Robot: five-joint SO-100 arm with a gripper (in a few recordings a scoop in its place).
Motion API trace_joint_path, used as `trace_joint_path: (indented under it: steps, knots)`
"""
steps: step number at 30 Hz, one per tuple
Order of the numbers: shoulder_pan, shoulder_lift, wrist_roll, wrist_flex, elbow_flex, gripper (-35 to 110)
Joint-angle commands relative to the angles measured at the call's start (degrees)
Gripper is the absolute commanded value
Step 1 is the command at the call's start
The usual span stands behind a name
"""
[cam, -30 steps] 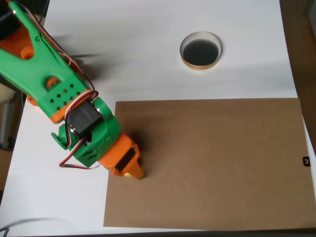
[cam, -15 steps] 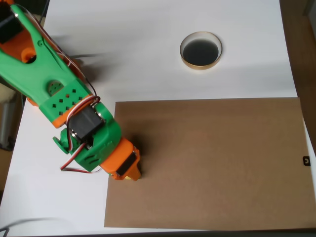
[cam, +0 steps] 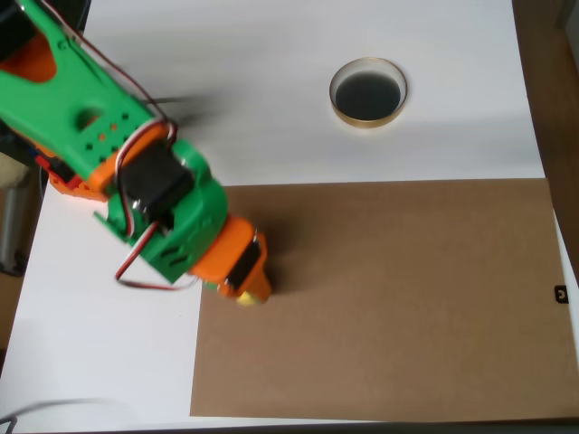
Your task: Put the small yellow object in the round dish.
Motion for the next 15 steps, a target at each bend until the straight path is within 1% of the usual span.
trace_joint_path:
  steps: [1,7,15]
  knots:
    - [-4.75,6.86,-2.99,3.08,-4.04,0]
    - [-11.51,9.58,-7.91,7.21,-4.39,0]
    - [-20.92,8.96,-14.68,13.27,-6.68,0]
